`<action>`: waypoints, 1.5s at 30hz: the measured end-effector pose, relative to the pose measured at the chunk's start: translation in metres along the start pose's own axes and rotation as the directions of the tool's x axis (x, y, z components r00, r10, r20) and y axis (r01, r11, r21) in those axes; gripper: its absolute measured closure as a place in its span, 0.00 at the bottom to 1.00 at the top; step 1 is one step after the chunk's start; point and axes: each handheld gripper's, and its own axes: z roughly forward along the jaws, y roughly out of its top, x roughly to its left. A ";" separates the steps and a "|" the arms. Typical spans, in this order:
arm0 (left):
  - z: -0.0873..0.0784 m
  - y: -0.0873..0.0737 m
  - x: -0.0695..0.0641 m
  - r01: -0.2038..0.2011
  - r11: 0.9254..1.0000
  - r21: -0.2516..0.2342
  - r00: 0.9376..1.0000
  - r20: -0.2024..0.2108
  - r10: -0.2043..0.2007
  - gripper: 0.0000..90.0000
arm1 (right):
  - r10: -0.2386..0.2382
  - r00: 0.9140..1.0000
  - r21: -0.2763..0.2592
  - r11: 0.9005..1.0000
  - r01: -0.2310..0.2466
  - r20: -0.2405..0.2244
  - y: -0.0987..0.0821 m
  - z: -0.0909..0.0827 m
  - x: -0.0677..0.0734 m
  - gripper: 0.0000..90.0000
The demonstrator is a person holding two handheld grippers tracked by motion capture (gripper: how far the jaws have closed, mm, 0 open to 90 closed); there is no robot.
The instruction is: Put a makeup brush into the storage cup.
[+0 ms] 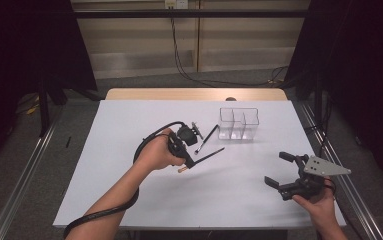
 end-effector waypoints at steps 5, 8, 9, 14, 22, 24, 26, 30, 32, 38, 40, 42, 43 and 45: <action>0.003 0.006 -0.011 -0.047 0.999 0.012 0.999 0.010 0.047 0.94 | 0.003 1.000 0.003 1.000 -0.003 -0.004 0.000 0.000 0.000 0.00; 0.004 0.009 -0.017 -0.060 0.998 0.006 0.998 0.021 0.059 0.94 | -0.002 1.000 0.010 1.000 0.002 -0.009 0.001 0.001 0.000 0.00; 0.004 0.010 -0.018 -0.070 0.997 0.014 0.997 0.024 0.070 0.94 | -0.002 1.000 0.012 1.000 0.002 -0.012 0.001 0.002 0.000 0.00; 0.007 0.012 -0.025 -0.094 0.996 0.013 0.995 0.030 0.093 0.94 | 0.002 1.000 0.020 1.000 -0.002 -0.025 0.001 0.004 0.002 0.00; 0.006 0.013 -0.036 -0.132 0.991 0.009 0.990 0.046 0.132 0.94 | -0.009 0.999 0.031 0.999 0.011 -0.044 0.002 0.010 0.005 0.00; 0.007 0.014 -0.038 -0.143 0.990 0.008 0.989 0.049 0.142 0.94 | -0.006 0.999 0.034 0.999 0.007 -0.045 0.002 0.011 0.004 0.00; 0.007 0.014 -0.039 -0.148 0.989 0.010 0.988 0.054 0.147 0.94 | -0.006 0.999 0.039 0.999 0.008 -0.046 0.002 0.011 0.004 0.00; 0.008 0.014 -0.041 -0.158 0.987 0.016 0.986 0.061 0.156 0.94 | -0.008 0.998 0.046 0.999 0.011 -0.056 0.003 0.012 0.004 0.00; 0.009 0.013 -0.041 -0.159 0.987 0.016 0.986 0.055 0.158 0.94 | -0.003 0.998 0.055 0.998 0.006 -0.064 0.003 0.013 0.004 0.00; 0.009 0.012 -0.041 -0.157 0.987 0.020 0.986 0.055 0.156 0.94 | -0.017 0.994 0.108 0.994 0.029 -0.109 0.008 0.020 0.007 0.00; 0.009 0.011 -0.041 -0.161 0.987 0.023 0.986 0.055 0.159 0.94 | -0.026 0.992 0.131 0.991 0.042 -0.121 0.010 0.023 0.007 0.00; 0.009 0.011 -0.041 -0.163 0.986 0.025 0.985 0.057 0.161 0.94 | -0.031 0.990 0.156 0.986 0.052 -0.136 0.013 0.025 0.008 0.00; 0.009 0.011 -0.042 -0.164 0.986 0.025 0.985 0.056 0.162 0.94 | -0.039 0.989 0.173 0.983 0.064 -0.145 0.014 0.027 0.008 0.00; 0.010 0.012 -0.042 -0.170 0.985 0.031 0.984 0.059 0.168 0.94 | -0.044 0.986 0.205 0.976 0.077 -0.163 0.016 0.030 0.009 0.00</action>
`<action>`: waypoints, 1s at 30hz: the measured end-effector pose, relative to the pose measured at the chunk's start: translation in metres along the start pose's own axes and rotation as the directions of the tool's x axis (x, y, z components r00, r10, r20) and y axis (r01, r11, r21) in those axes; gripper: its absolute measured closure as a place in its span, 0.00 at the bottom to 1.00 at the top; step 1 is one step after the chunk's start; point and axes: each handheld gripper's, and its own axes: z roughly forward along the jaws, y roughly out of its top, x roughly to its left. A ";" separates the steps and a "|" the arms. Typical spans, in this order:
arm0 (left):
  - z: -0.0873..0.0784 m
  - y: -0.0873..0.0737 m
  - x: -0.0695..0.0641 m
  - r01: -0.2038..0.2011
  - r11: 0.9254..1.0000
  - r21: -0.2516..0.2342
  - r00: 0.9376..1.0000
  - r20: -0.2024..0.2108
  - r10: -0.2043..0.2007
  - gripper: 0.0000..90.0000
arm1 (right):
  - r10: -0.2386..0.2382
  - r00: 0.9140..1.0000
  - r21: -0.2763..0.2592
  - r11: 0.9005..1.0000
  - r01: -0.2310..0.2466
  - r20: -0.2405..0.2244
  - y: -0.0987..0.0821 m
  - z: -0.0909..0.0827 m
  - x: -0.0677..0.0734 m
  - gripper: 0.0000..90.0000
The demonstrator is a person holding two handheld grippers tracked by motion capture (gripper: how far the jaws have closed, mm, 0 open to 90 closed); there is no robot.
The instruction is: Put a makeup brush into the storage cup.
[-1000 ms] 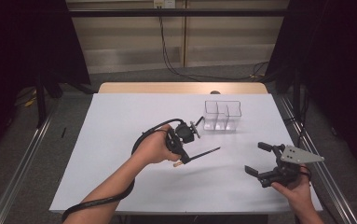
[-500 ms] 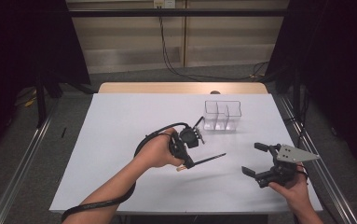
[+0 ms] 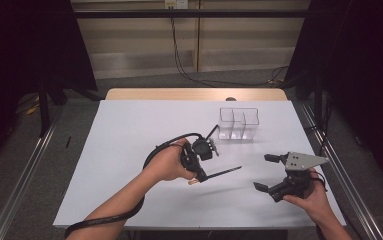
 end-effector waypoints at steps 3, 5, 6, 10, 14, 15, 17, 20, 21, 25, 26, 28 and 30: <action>0.001 0.001 -0.001 -0.002 1.000 0.006 1.000 0.000 0.002 0.94 | -0.007 1.000 0.047 0.999 0.008 -0.020 0.003 0.004 -0.001 0.00; 0.002 0.001 -0.001 0.006 1.000 0.000 1.000 0.000 -0.006 0.94 | -0.004 1.000 0.075 0.997 0.006 -0.027 0.004 0.006 -0.002 0.00; 0.002 0.001 -0.001 0.000 1.000 0.004 1.000 0.000 0.000 0.94 | -0.004 1.000 0.087 0.996 0.006 -0.030 0.005 0.008 -0.002 0.00; 0.004 0.002 -0.003 -0.011 1.000 0.017 1.000 0.000 0.011 0.94 | -0.011 0.999 0.139 0.990 0.017 -0.047 0.010 0.011 -0.003 0.00; 0.007 0.002 -0.002 -0.011 1.000 0.018 1.000 0.002 0.011 0.94 | -0.020 0.998 0.182 0.983 0.031 -0.060 0.017 0.012 -0.005 0.00; 0.007 0.002 -0.003 -0.010 1.000 0.017 1.000 0.005 0.010 0.94 | -0.024 0.998 0.196 0.980 0.035 -0.059 0.018 0.013 -0.005 0.00; 0.008 0.002 -0.002 -0.017 1.000 0.020 1.000 0.004 0.016 0.94 | -0.034 0.997 0.226 0.973 0.048 -0.068 0.021 0.014 -0.006 0.00; 0.008 0.003 -0.003 -0.015 1.000 0.020 1.000 0.005 0.014 0.94 | -0.046 0.995 0.262 0.963 0.068 -0.086 0.026 0.018 -0.004 0.01; 0.009 0.003 -0.004 -0.017 0.999 0.026 1.000 0.003 0.017 0.94 | -0.052 0.995 0.271 0.960 0.074 -0.088 0.027 0.019 -0.004 0.01; 0.008 0.004 -0.004 -0.020 0.999 0.026 1.000 0.001 0.020 0.94 | -0.069 0.992 0.312 0.945 0.099 -0.104 0.033 0.023 -0.003 0.03; 0.008 0.004 -0.004 -0.023 0.999 0.025 1.000 0.002 0.023 0.94 | -0.071 0.992 0.322 0.941 0.102 -0.107 0.035 0.023 -0.003 0.05; 0.008 0.004 -0.005 -0.026 0.999 0.030 1.000 0.002 0.026 0.94 | -0.078 0.991 0.329 0.938 0.110 -0.108 0.037 0.024 -0.004 0.07; 0.009 0.005 -0.005 -0.022 0.999 0.024 1.000 0.004 0.022 0.94 | -0.073 0.990 0.336 0.935 0.109 -0.119 0.040 0.025 -0.005 0.10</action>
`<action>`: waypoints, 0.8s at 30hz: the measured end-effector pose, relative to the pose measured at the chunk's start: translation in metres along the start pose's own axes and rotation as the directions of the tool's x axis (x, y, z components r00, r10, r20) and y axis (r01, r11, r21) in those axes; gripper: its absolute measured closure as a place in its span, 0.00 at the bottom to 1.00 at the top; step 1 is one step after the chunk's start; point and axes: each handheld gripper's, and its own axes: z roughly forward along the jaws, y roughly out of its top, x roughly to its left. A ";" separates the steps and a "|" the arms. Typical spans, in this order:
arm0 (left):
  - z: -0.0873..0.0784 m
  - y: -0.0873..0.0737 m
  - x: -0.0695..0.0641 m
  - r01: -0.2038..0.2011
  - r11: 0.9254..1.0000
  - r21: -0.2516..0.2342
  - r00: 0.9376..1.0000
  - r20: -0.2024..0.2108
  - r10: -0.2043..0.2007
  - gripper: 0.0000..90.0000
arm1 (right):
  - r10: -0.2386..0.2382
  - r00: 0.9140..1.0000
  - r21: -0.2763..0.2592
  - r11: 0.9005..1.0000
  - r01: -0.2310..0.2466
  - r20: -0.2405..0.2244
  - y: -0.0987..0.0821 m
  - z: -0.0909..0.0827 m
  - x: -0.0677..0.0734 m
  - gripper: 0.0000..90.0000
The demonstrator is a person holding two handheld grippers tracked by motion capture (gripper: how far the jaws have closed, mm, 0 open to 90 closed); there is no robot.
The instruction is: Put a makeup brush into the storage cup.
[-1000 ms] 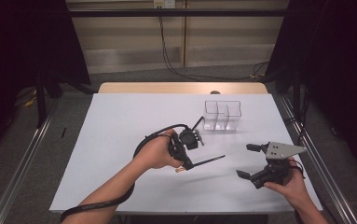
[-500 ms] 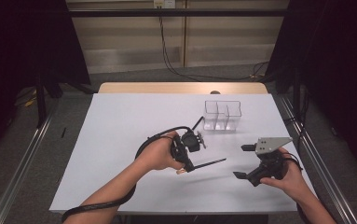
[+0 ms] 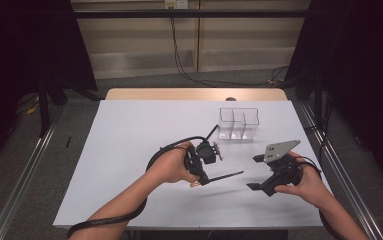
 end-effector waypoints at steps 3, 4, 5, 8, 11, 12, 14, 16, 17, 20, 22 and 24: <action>0.001 0.001 0.000 -0.007 1.000 0.005 1.000 0.002 0.007 0.94 | -0.028 1.000 0.027 0.999 0.028 -0.010 0.006 0.001 -0.001 0.16; 0.001 0.001 0.000 -0.008 1.000 0.007 1.000 0.003 0.008 0.94 | -0.037 0.999 0.038 0.999 0.038 -0.013 0.008 0.001 -0.001 0.17; 0.002 0.002 0.000 -0.006 1.000 0.002 1.000 0.002 0.006 0.94 | -0.044 0.999 0.046 0.998 0.045 -0.022 0.010 0.002 -0.001 0.19; 0.001 0.003 -0.001 -0.019 1.000 0.009 1.000 0.008 0.019 0.94 | -0.066 0.997 0.071 0.995 0.069 -0.039 0.016 0.004 -0.001 0.25; 0.002 0.004 -0.002 -0.018 1.000 0.002 1.000 0.008 0.018 0.94 | -0.085 0.995 0.086 0.992 0.090 -0.055 0.021 0.005 -0.001 0.29; 0.002 0.004 -0.003 -0.018 1.000 0.004 1.000 0.003 0.018 0.94 | -0.093 0.994 0.090 0.991 0.098 -0.059 0.023 0.005 -0.001 0.30; 0.001 0.005 -0.002 -0.022 1.000 0.006 1.000 0.009 0.022 0.94 | -0.108 0.992 0.097 0.989 0.114 -0.065 0.025 0.006 -0.001 0.33; 0.000 0.005 -0.002 -0.023 1.000 0.005 1.000 0.010 0.023 0.94 | -0.116 0.991 0.104 0.987 0.122 -0.068 0.027 0.008 -0.001 0.33; 0.000 0.005 -0.002 -0.017 1.000 -0.003 1.000 0.009 0.017 0.94 | -0.116 0.991 0.110 0.986 0.123 -0.070 0.029 0.008 -0.001 0.33; -0.001 0.005 -0.002 -0.024 1.000 -0.001 1.000 0.009 0.024 0.94 | -0.132 0.988 0.105 0.985 0.139 -0.077 0.032 0.009 -0.002 0.41; -0.001 0.005 -0.002 -0.029 1.000 0.006 1.000 0.010 0.029 0.94 | -0.147 0.986 0.106 0.982 0.155 -0.084 0.034 0.009 -0.002 0.43; -0.002 0.006 -0.003 -0.027 1.000 0.006 1.000 0.009 0.027 0.94 | -0.154 0.984 0.117 0.979 0.165 -0.095 0.036 0.011 -0.001 0.47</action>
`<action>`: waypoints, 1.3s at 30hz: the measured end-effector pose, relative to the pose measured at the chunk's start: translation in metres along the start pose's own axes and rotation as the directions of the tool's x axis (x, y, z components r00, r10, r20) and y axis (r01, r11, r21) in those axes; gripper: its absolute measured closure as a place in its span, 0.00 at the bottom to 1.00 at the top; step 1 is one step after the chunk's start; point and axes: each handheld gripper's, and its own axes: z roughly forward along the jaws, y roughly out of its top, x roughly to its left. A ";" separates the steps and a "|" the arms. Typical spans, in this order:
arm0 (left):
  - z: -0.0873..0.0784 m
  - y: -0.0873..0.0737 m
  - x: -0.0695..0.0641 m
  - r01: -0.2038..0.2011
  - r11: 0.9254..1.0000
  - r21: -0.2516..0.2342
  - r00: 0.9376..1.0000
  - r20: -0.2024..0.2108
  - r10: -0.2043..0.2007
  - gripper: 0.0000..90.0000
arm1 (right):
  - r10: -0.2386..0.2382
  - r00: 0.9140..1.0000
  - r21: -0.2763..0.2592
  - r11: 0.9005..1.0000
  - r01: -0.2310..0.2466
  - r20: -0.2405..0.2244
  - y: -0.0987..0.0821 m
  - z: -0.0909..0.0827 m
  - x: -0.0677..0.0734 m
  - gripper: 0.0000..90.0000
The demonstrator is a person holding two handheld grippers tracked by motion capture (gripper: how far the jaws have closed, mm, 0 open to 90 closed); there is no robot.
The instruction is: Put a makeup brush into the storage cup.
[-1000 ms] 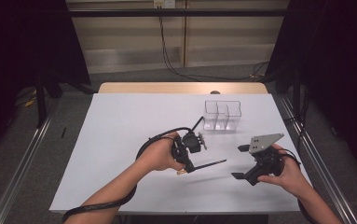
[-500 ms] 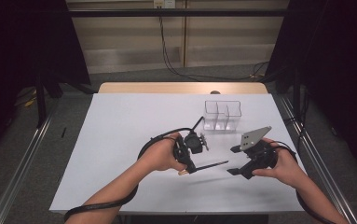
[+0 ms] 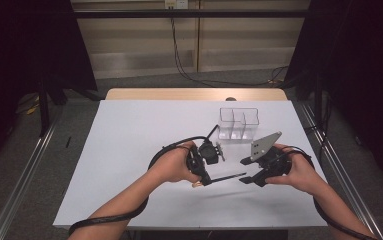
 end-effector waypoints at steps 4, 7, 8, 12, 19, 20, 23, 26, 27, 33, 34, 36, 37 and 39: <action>-0.001 0.002 0.000 -0.015 1.000 -0.003 1.000 0.002 0.015 0.94 | -0.014 1.000 0.020 1.000 0.014 -0.027 0.004 0.004 0.002 0.57; -0.001 0.004 0.000 -0.015 1.000 -0.006 1.000 0.005 0.015 0.94 | -0.024 0.999 0.023 0.999 0.025 -0.033 0.007 0.006 0.002 0.59; -0.001 0.004 0.000 -0.017 1.000 -0.004 1.000 0.006 0.017 0.94 | -0.032 0.999 0.023 0.999 0.033 -0.028 0.008 0.007 0.002 0.61; 0.000 0.007 0.000 -0.027 1.000 -0.002 1.000 0.009 0.027 0.94 | -0.046 0.998 0.025 0.999 0.046 -0.037 0.010 0.009 0.002 0.66; 0.002 0.010 0.001 -0.018 1.000 -0.010 1.000 0.015 0.018 0.94 | -0.080 0.996 0.041 0.996 0.081 -0.027 0.012 0.009 0.002 0.71; 0.002 0.011 0.002 -0.027 1.000 -0.003 0.999 0.017 0.027 0.94 | -0.079 0.996 0.043 0.996 0.080 -0.031 0.011 0.010 0.003 0.72; 0.003 0.012 0.002 -0.029 1.000 -0.001 0.999 0.023 0.029 0.94 | -0.091 0.995 0.047 0.995 0.092 -0.034 0.011 0.011 0.003 0.73; 0.005 0.013 0.002 -0.026 1.000 0.006 0.999 0.028 0.026 0.94 | -0.107 0.994 0.049 0.993 0.109 -0.028 0.013 0.012 0.005 0.73; 0.005 0.013 0.002 -0.023 1.000 0.005 0.999 0.032 0.023 0.94 | -0.111 0.993 0.056 0.992 0.113 -0.028 0.013 0.012 0.006 0.73; 0.007 0.015 0.004 -0.015 1.000 0.003 0.999 0.033 0.015 0.94 | -0.131 0.991 0.047 0.990 0.132 -0.033 0.018 0.012 0.010 0.77; 0.007 0.015 0.005 -0.018 1.000 0.005 0.999 0.034 0.017 0.94 | -0.133 0.990 0.047 0.990 0.135 -0.038 0.018 0.012 0.010 0.80; 0.006 0.015 0.006 -0.010 1.000 -0.001 0.999 0.040 0.010 0.94 | -0.136 0.990 0.048 0.989 0.138 -0.038 0.018 0.012 0.010 0.84; 0.006 0.015 0.006 -0.003 1.000 -0.008 0.999 0.044 0.003 0.94 | -0.136 0.990 0.049 0.989 0.137 -0.040 0.018 0.012 0.010 0.86; 0.005 0.014 0.007 0.000 1.000 -0.014 0.998 0.055 0.001 0.93 | -0.136 0.990 0.049 0.989 0.138 -0.040 0.016 0.012 0.010 0.87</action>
